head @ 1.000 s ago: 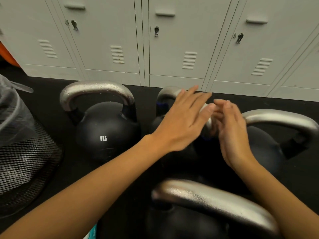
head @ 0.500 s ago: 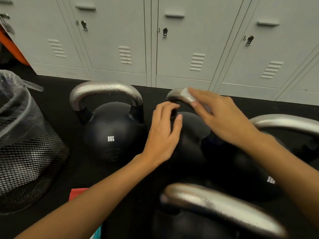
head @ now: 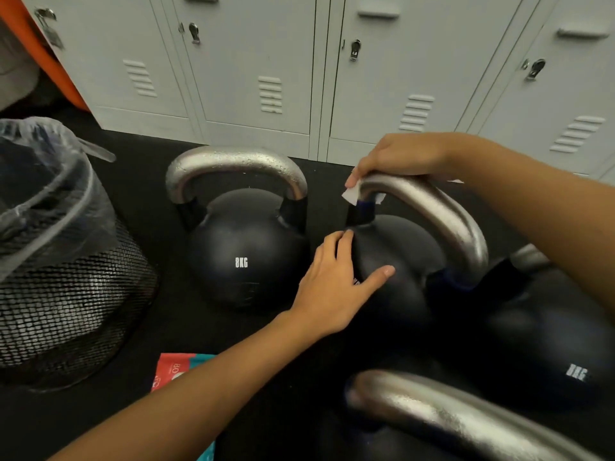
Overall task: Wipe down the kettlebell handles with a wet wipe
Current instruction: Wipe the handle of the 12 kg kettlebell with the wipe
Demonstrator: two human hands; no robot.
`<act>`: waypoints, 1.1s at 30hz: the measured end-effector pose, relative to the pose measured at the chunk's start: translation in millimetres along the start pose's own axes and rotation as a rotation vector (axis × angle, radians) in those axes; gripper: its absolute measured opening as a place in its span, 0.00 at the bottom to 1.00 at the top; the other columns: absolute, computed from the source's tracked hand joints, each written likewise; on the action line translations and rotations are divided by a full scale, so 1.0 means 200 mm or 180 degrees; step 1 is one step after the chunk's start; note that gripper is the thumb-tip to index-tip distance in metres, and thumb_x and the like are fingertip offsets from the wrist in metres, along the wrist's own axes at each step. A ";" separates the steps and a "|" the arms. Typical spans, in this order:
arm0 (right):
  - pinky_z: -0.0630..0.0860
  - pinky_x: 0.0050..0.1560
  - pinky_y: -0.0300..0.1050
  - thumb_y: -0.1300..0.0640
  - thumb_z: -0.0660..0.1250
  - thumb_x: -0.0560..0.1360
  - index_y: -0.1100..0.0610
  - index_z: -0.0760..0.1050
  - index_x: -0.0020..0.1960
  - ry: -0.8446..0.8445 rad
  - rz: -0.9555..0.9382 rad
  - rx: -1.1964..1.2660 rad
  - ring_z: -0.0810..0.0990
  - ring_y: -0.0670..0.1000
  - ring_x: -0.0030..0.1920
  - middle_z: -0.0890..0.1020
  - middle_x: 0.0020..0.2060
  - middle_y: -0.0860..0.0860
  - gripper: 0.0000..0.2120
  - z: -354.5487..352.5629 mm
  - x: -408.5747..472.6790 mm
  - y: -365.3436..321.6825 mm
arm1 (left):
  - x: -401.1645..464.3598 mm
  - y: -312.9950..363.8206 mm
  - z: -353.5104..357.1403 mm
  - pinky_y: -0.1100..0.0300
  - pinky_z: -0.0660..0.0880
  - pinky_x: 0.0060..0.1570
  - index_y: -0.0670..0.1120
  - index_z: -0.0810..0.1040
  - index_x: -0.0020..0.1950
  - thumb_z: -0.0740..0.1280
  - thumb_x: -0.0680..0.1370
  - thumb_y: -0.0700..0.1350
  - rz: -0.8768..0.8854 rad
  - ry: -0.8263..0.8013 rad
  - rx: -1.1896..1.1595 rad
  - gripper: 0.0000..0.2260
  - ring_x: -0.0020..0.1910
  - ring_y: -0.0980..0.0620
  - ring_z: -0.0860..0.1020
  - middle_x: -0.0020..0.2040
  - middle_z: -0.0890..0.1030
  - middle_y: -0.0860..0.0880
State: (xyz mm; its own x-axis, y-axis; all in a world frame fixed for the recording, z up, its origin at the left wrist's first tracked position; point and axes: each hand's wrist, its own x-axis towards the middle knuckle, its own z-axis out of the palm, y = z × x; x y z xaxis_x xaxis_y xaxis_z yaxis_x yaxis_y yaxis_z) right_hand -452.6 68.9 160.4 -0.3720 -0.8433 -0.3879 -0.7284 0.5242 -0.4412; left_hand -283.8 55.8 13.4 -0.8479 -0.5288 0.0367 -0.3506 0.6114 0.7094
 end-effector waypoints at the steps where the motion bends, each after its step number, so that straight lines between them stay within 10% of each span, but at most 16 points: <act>1: 0.77 0.48 0.44 0.47 0.65 0.77 0.53 0.83 0.54 0.0076 0.0018 0.0208 0.82 0.56 0.48 0.84 0.49 0.54 0.14 -0.01 -0.02 0.03 | 0.00 0.00 0.00 0.55 0.63 0.68 0.49 0.53 0.77 0.59 0.75 0.67 0.0014 0.0000 0.0019 0.38 0.73 0.54 0.57 0.74 0.57 0.54; 7: 0.68 0.43 0.24 0.47 0.60 0.80 0.47 0.82 0.59 0.1006 -0.0889 -0.0634 0.77 0.31 0.42 0.79 0.59 0.37 0.15 0.01 -0.26 0.11 | 0.00 0.00 -0.01 0.53 0.65 0.67 0.48 0.53 0.77 0.59 0.75 0.68 0.0045 0.0022 0.0110 0.38 0.72 0.54 0.57 0.73 0.58 0.53; 10: 0.65 0.61 0.32 0.49 0.61 0.79 0.50 0.82 0.61 0.0878 -0.1108 -0.1320 0.77 0.44 0.61 0.78 0.65 0.44 0.16 0.03 -0.28 0.05 | 0.01 0.00 -0.01 0.52 0.67 0.66 0.48 0.53 0.77 0.58 0.75 0.68 0.0025 0.0014 0.0157 0.39 0.72 0.53 0.58 0.73 0.58 0.53; 13: 0.72 0.65 0.46 0.52 0.62 0.79 0.55 0.84 0.55 0.0526 -0.0893 -0.1756 0.78 0.49 0.59 0.80 0.64 0.47 0.14 0.08 -0.17 -0.04 | 0.01 0.00 -0.02 0.51 0.68 0.65 0.48 0.53 0.77 0.58 0.75 0.69 0.0008 -0.0016 0.0198 0.39 0.72 0.53 0.58 0.73 0.58 0.53; 22: 0.77 0.52 0.46 0.48 0.65 0.78 0.53 0.85 0.52 0.0599 0.0025 0.0523 0.82 0.55 0.49 0.85 0.48 0.53 0.13 0.03 -0.10 0.03 | 0.00 -0.01 -0.04 0.52 0.69 0.61 0.49 0.54 0.77 0.59 0.75 0.68 0.0050 -0.0045 0.0161 0.37 0.71 0.54 0.59 0.72 0.59 0.54; 27: 0.70 0.44 0.26 0.52 0.64 0.80 0.51 0.83 0.58 0.1593 -0.0530 -0.0244 0.79 0.35 0.43 0.84 0.49 0.41 0.12 0.10 -0.34 0.08 | 0.00 -0.01 -0.03 0.53 0.69 0.61 0.49 0.55 0.76 0.59 0.75 0.68 0.0107 0.0041 0.0192 0.37 0.71 0.55 0.59 0.72 0.59 0.54; 33: 0.77 0.55 0.57 0.52 0.60 0.80 0.57 0.82 0.56 0.1702 -0.0932 -0.1560 0.80 0.57 0.57 0.80 0.62 0.52 0.14 0.21 -0.42 0.09 | 0.01 -0.02 -0.02 0.52 0.70 0.60 0.50 0.54 0.76 0.58 0.74 0.69 0.0100 0.0034 0.0213 0.38 0.70 0.55 0.59 0.71 0.59 0.55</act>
State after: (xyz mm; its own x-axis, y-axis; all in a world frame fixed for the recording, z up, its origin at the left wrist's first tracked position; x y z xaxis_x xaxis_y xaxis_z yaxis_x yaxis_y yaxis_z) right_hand -410.8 153.8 151.3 -0.2616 -0.9469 0.1868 -0.9643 0.2645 -0.0095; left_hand -282.7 49.8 13.8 -0.8548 -0.5147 0.0660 -0.3499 0.6657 0.6591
